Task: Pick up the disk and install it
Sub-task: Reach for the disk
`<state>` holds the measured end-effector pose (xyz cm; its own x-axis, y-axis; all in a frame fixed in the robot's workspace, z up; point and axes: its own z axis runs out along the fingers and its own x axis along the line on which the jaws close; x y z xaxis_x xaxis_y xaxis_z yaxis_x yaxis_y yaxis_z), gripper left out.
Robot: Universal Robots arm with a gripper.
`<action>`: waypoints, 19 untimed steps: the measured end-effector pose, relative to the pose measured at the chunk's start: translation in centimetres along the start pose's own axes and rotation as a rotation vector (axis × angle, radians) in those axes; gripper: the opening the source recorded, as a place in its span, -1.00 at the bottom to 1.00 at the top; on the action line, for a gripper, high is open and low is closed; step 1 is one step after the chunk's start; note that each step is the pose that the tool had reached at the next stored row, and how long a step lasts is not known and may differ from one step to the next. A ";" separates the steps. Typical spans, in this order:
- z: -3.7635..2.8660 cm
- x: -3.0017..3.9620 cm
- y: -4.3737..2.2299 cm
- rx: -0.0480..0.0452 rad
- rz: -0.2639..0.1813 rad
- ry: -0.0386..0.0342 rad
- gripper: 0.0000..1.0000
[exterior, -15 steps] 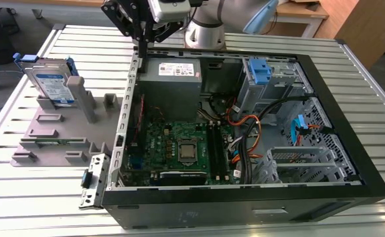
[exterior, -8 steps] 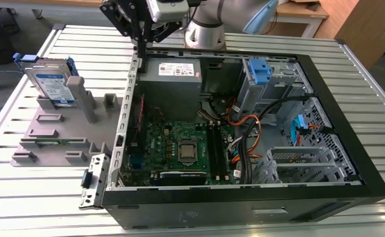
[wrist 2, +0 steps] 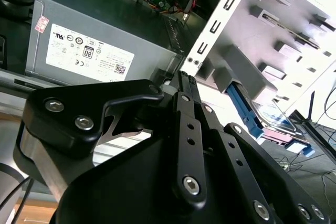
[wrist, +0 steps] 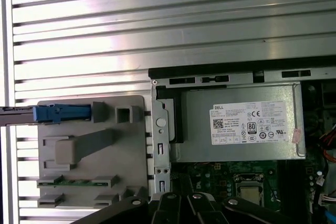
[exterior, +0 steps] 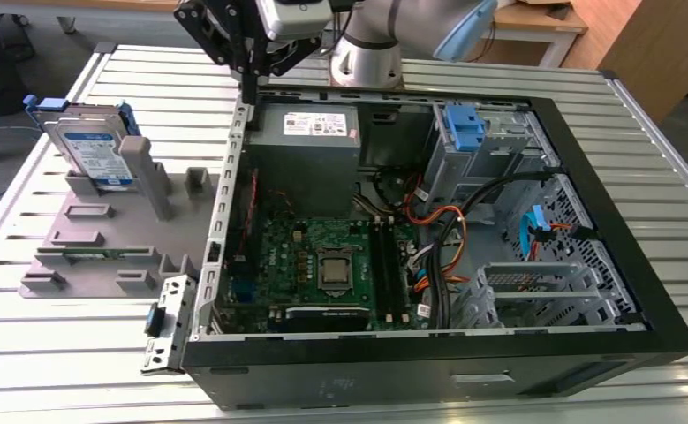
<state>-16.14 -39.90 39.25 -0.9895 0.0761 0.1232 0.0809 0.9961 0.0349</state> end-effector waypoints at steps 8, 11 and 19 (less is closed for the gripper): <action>0.06 0.40 -0.03 0.0000 0.000 0.0001 -0.79; 0.08 0.54 -0.04 0.0000 0.000 0.0000 -0.79; 0.11 0.76 -0.06 0.0000 0.000 0.0000 -0.79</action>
<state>-16.90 -39.89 39.23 -0.9894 0.0761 0.1233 0.0810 0.9961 0.0349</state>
